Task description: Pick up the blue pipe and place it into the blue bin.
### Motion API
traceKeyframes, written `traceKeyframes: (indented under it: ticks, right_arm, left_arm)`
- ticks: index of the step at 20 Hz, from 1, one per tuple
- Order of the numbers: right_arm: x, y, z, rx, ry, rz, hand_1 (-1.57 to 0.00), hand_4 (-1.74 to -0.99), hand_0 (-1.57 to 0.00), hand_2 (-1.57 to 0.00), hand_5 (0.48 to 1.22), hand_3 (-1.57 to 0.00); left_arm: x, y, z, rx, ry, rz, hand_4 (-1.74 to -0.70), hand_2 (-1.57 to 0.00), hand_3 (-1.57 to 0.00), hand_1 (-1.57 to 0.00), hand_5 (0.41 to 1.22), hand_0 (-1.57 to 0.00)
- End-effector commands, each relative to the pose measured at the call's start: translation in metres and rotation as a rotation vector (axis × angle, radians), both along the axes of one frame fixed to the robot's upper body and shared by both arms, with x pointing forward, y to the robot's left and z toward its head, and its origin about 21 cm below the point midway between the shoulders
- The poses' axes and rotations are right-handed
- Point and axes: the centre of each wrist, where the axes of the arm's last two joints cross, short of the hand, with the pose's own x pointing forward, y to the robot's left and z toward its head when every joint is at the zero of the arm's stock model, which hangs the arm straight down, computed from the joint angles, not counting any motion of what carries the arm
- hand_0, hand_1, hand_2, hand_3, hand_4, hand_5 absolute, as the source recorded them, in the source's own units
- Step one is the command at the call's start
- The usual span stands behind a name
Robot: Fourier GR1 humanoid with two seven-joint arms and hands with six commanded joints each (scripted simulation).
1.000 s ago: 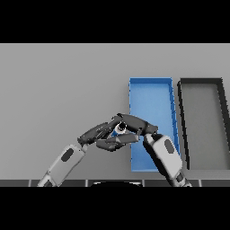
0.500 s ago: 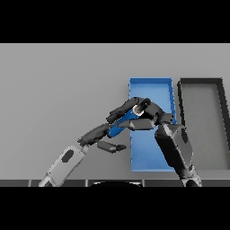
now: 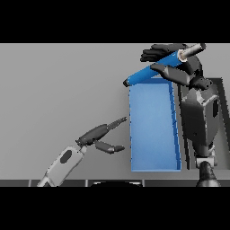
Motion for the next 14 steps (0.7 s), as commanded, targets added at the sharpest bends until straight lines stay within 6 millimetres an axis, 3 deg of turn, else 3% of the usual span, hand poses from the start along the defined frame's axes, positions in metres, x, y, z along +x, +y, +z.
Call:
traceKeyframes:
  ticks: [1,3,7,14]
  right_arm:
    - [0.007,-0.005,-0.004,-0.006,0.036,-0.04,-1.57,-1.735,-1.57,-1.57,1.131,-1.57]
    - [0.02,-0.022,-0.02,-0.055,0.096,-0.131,-1.57,-1.737,-1.57,-1.57,1.135,-1.57]
    - [0.034,-0.046,-0.08,-0.086,0.316,-0.249,-1.57,-1.74,-1.57,-1.57,1.117,-1.57]
    - [0.016,-0.055,-0.165,-0.199,0.666,-0.317,-1.57,-1.741,-1.57,-1.57,1.12,-1.57]
  left_arm:
    - [-0.002,-0.002,-0.001,-0.003,0.002,-0.005,-0.91,0.0,0.0,0.0,0.491,0.0]
    - [0.001,0.001,0.002,0.005,0.003,0.008,-0.91,0.0,0.0,0.0,0.487,0.0]
    - [0.002,0.002,0.0,0.016,0.02,0.017,-0.9,0.0,0.0,0.0,0.489,0.0]
    - [0.0,0.0,-0.001,0.004,0.019,0.014,-0.89,0.0,0.0,0.0,0.466,0.0]
